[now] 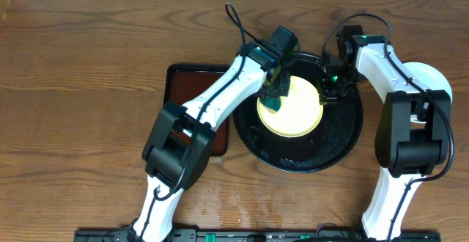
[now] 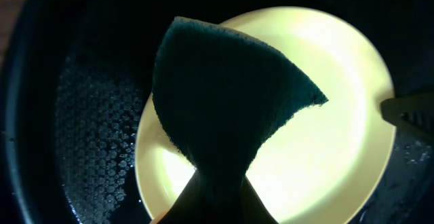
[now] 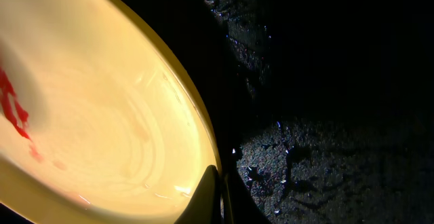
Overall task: Clean dirty plates on tray and stack at the side
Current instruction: 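Scrub the red smear on the yellow plate with the left-held sponge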
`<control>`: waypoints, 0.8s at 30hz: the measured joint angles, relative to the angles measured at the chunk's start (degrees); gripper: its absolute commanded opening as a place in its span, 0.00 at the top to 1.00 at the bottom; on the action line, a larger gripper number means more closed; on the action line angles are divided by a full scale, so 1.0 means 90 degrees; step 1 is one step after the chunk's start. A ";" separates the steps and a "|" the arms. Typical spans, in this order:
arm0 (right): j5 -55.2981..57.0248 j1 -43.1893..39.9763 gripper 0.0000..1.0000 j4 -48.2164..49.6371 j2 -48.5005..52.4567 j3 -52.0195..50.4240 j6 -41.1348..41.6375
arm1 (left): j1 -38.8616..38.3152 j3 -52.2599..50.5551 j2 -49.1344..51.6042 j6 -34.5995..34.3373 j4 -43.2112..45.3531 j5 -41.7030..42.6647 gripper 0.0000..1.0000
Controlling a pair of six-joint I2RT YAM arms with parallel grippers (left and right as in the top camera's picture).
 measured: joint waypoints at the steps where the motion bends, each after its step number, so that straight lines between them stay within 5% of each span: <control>1: 0.0000 0.0000 0.99 0.0000 0.0000 0.0000 0.0000 | -0.0017 -0.0015 0.0022 -0.0002 0.0000 -0.0036 0.93; 24: 0.0000 0.0000 0.99 0.0005 0.0000 0.0000 0.0000 | -0.0049 -0.0063 0.0624 -0.0007 0.0197 -0.0289 0.92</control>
